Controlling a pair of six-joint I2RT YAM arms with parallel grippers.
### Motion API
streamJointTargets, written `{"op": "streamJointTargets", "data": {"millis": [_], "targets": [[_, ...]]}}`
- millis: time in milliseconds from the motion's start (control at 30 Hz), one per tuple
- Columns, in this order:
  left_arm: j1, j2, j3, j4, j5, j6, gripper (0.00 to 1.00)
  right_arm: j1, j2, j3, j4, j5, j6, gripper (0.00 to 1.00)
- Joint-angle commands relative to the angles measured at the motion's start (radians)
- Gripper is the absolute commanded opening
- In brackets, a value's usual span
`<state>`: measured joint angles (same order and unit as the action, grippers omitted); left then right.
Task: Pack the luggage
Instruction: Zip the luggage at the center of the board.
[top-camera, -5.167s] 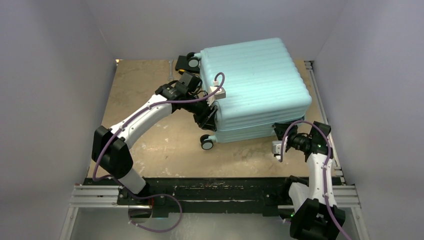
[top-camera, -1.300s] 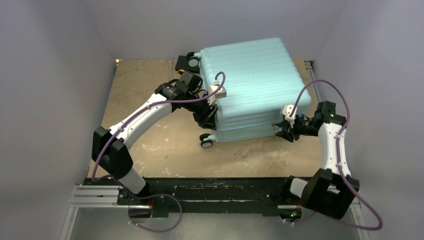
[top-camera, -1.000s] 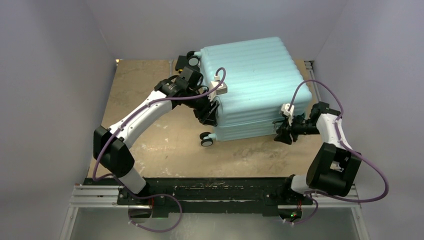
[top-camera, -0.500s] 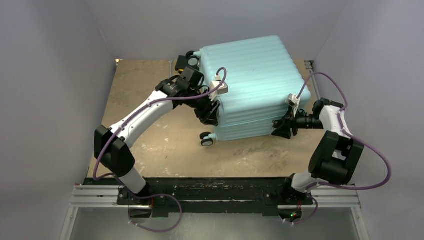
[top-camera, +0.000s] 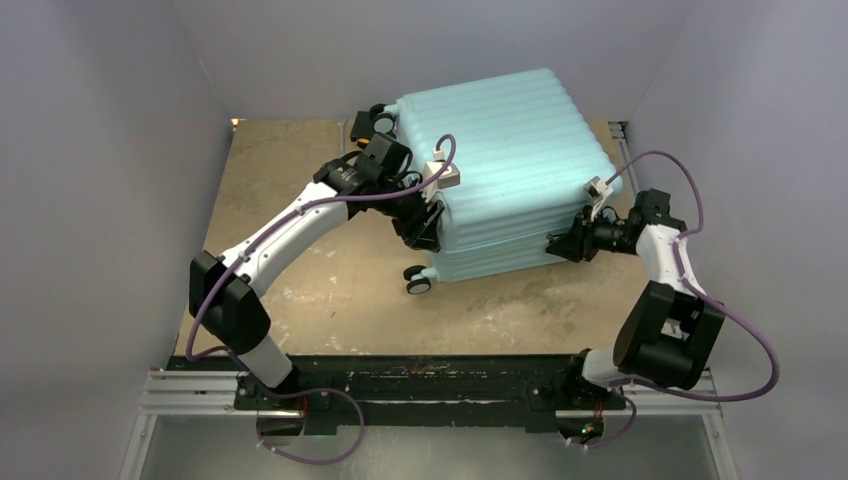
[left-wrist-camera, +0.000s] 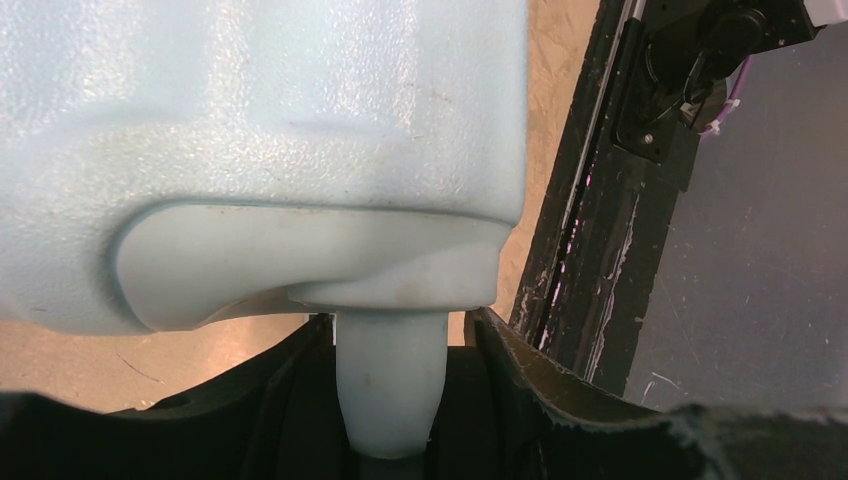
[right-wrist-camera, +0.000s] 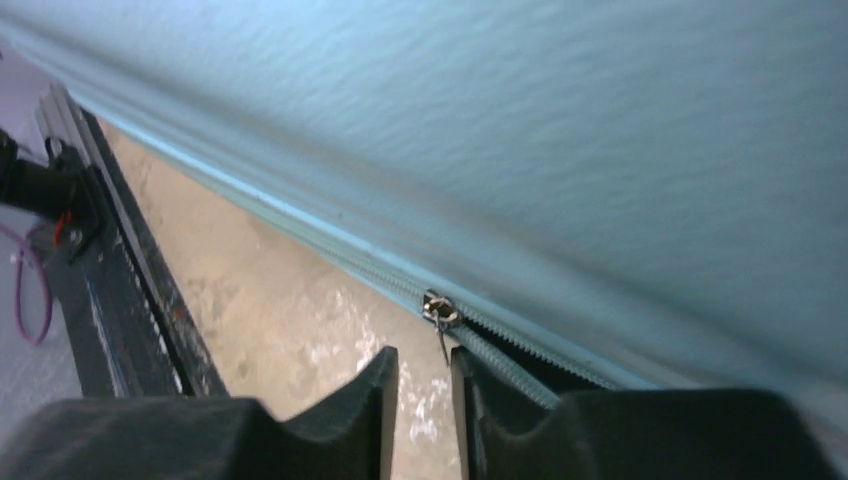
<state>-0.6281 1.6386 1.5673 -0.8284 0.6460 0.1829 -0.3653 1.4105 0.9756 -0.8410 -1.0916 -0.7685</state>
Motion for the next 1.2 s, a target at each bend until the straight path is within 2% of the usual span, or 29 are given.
{"op": "streamJointTargets", "data": {"millis": [0,100,167,200,300,433,567,767,867,900,967,1067,1167], "targets": [[0.017,-0.056,0.115,0.172,0.094,0.009,0.0,0.008,-0.013,-0.018,0.419,-0.012,0.137,0.24],[0.017,-0.057,0.117,0.172,0.095,0.009,0.0,0.009,-0.032,-0.05,0.49,-0.006,0.189,0.09],[0.017,-0.059,0.119,0.17,0.093,0.009,0.0,0.01,-0.032,-0.051,0.495,-0.018,0.198,0.05],[0.017,-0.06,0.119,0.169,0.092,0.01,0.0,0.01,-0.029,-0.046,0.483,-0.03,0.193,0.06],[0.016,-0.064,0.116,0.169,0.088,0.011,0.0,0.01,-0.014,-0.017,0.369,-0.105,0.076,0.2],[0.016,-0.072,0.109,0.17,0.086,0.012,0.0,0.011,-0.022,-0.038,0.337,-0.152,0.015,0.25],[0.016,-0.072,0.107,0.17,0.085,0.012,0.0,0.01,-0.035,-0.079,0.409,-0.176,0.055,0.25],[0.017,-0.075,0.101,0.171,0.08,0.012,0.0,0.011,-0.018,-0.118,0.429,-0.241,-0.004,0.24],[0.016,-0.077,0.1,0.171,0.077,0.012,0.0,0.017,0.001,-0.122,0.432,-0.236,-0.012,0.2],[0.016,-0.077,0.1,0.171,0.077,0.011,0.0,0.02,0.005,-0.121,0.434,-0.228,-0.008,0.15],[0.016,-0.078,0.1,0.171,0.075,0.011,0.0,0.022,0.008,-0.123,0.44,-0.211,-0.002,0.0],[0.017,-0.081,0.101,0.165,0.067,0.015,0.0,0.021,-0.024,-0.134,0.504,-0.148,0.092,0.0],[0.017,-0.096,0.106,0.146,0.047,0.03,0.0,0.006,-0.137,-0.197,0.682,-0.031,0.262,0.0]]}}
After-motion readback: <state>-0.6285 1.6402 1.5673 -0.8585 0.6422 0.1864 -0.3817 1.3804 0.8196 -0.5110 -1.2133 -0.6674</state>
